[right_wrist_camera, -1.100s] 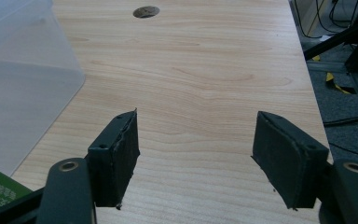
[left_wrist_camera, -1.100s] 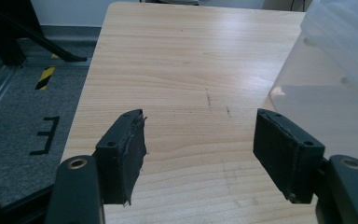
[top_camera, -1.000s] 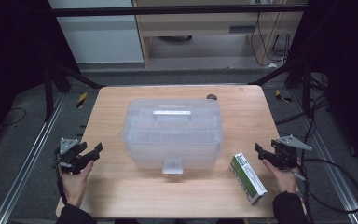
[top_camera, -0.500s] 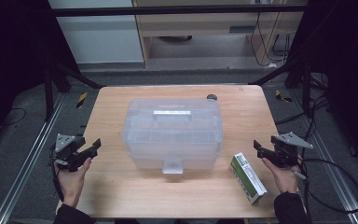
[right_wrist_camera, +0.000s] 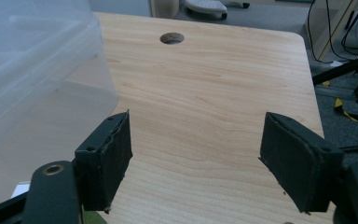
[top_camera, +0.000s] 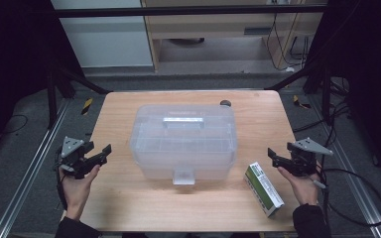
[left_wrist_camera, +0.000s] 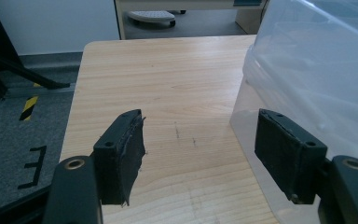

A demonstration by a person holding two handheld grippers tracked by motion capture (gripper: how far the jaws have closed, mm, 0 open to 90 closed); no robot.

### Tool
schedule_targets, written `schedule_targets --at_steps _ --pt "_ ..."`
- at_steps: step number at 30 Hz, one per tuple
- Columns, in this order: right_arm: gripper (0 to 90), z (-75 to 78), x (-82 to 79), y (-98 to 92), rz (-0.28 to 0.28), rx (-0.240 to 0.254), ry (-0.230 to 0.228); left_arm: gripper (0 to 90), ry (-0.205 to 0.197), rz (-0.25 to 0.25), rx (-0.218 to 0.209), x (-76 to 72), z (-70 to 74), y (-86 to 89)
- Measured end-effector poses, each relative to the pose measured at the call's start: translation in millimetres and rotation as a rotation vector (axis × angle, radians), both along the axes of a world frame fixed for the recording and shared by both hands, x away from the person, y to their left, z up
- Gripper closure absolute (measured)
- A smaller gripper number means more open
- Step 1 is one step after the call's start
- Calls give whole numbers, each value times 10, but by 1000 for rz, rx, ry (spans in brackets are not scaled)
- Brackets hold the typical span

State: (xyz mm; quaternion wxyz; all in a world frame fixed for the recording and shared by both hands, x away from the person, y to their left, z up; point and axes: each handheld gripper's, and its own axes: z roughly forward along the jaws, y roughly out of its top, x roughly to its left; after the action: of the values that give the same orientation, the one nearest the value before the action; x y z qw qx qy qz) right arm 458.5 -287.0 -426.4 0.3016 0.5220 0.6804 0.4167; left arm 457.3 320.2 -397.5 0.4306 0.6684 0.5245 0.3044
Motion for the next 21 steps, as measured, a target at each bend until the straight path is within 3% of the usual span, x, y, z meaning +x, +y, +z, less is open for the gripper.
schedule_targets --at_steps 9,21 --pt "233 -8 19 19 8 -22 12 305 -21 -38 24 41 171 -79" --pt "204 -16 44 26 23 -42 10 304 -72 -106 80 167 569 -187"
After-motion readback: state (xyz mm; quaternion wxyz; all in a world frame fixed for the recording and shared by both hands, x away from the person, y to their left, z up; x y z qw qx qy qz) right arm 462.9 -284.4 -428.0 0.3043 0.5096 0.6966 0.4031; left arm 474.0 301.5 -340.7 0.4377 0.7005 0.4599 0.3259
